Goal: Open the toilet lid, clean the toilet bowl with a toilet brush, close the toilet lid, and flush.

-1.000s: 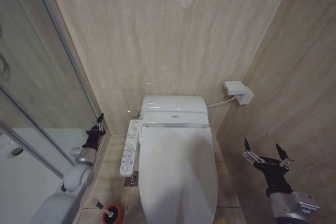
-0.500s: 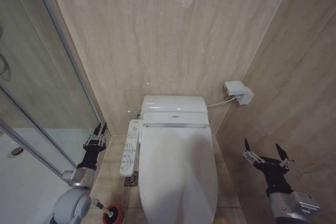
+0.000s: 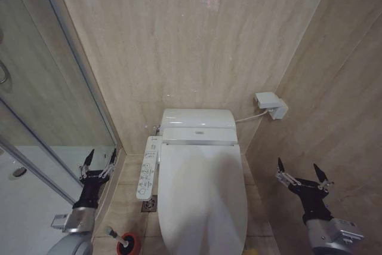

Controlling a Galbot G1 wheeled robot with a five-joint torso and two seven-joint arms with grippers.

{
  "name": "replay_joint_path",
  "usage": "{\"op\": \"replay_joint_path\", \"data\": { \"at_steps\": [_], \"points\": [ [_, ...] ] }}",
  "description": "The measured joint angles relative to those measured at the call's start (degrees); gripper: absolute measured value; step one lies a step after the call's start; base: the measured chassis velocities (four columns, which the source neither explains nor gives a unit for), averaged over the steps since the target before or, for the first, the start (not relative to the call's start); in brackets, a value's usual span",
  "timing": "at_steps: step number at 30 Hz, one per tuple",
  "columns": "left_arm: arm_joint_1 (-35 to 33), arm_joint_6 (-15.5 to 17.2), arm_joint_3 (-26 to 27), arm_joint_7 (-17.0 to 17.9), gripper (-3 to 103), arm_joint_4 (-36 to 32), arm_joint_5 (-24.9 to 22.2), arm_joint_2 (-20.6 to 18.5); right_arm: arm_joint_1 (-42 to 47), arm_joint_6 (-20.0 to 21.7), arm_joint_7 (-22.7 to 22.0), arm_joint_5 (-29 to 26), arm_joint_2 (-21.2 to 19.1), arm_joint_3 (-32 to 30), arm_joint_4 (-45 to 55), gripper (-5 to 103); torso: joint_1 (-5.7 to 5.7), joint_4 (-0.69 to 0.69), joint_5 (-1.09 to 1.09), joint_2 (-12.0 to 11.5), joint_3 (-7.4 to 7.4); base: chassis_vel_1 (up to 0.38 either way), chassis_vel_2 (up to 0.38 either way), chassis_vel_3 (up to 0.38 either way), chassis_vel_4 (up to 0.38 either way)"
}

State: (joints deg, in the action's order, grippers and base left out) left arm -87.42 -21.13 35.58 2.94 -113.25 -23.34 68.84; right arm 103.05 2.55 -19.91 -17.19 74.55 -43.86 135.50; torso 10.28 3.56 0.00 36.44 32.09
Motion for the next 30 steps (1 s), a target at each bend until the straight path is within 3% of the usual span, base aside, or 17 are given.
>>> {"op": "replay_joint_path", "data": {
  "at_steps": [7,8,20,23,30],
  "points": [
    [-3.3,-0.8,0.5,-0.4,88,-1.6,1.1,1.7,0.0,0.0,0.0,0.0,0.0,0.0,0.0,100,0.00,-0.01,0.00,0.0,0.00,0.000,0.000,0.000,0.000],
    [-3.6,-1.1,0.7,-0.7,100,-1.7,1.3,1.9,0.0,0.0,0.0,0.0,0.0,0.0,0.0,100,0.00,-0.01,0.00,0.0,0.00,0.000,0.000,0.000,0.000],
    [-5.3,-1.2,0.9,-1.4,100,-3.6,1.3,2.4,0.0,0.0,0.0,0.0,0.0,0.0,0.0,100,0.00,-0.01,0.00,0.0,0.00,0.000,0.000,0.000,0.000],
    [-5.5,-3.0,0.7,-3.8,102,-4.0,0.3,2.7,0.0,0.0,0.0,0.0,0.0,0.0,0.0,100,0.00,0.00,0.00,0.0,0.00,0.000,0.000,0.000,0.000],
    [-5.9,-3.0,0.8,-4.3,99,-4.0,1.8,2.8,0.0,0.0,0.0,0.0,0.0,0.0,0.0,100,0.00,0.00,0.00,0.0,0.00,0.000,0.000,0.000,0.000]
  ]
}}
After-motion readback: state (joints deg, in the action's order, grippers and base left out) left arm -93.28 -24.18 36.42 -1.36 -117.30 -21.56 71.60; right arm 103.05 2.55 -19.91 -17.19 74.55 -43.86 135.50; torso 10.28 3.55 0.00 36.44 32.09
